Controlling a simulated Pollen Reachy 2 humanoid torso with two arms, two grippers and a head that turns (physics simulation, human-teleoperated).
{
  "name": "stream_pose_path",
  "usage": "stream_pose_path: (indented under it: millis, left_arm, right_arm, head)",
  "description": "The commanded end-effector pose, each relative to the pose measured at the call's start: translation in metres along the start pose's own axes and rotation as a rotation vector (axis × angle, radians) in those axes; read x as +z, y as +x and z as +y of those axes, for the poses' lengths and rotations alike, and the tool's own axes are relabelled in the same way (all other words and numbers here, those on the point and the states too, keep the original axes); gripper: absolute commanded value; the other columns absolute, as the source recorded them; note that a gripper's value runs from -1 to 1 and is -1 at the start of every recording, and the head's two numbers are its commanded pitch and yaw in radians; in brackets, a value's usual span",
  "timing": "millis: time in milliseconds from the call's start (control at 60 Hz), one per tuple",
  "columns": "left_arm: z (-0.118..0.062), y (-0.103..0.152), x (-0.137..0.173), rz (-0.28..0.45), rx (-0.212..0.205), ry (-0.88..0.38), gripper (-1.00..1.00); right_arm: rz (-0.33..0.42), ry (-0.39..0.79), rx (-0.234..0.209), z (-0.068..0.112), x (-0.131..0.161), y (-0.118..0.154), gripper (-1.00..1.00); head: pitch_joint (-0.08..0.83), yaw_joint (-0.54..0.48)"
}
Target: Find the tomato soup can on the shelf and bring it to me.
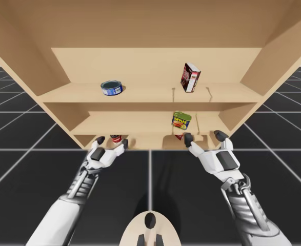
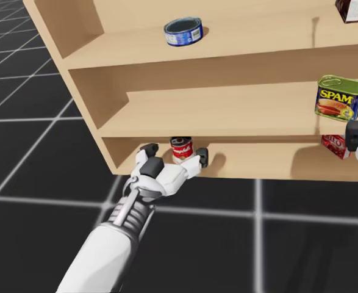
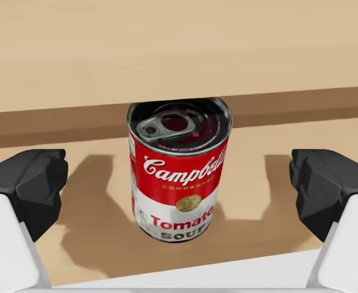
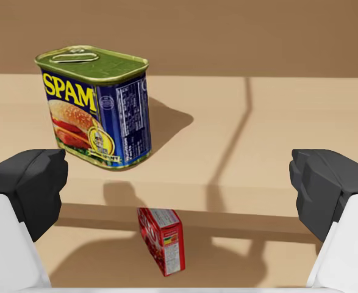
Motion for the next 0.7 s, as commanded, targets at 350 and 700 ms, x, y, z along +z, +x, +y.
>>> stream_pose_path:
  millis: [350, 700]
  left_arm:
    - [-0.015, -0.014, -0.042, 0.064, 0.080, -0.021, 0.75]
    - [-0.020, -0.001, -0.031, -0.055, 0.055, -0.057, 1.00]
  right_arm:
    - [-0.005, -0.006, -0.021, 0.001, 0.000, 0.000, -1.00]
    - [-0.006, -0.007, -0.025, 0.001, 0.000, 0.000, -1.00]
  head:
    - [0.589, 0.27]
    - [0.586, 0.27]
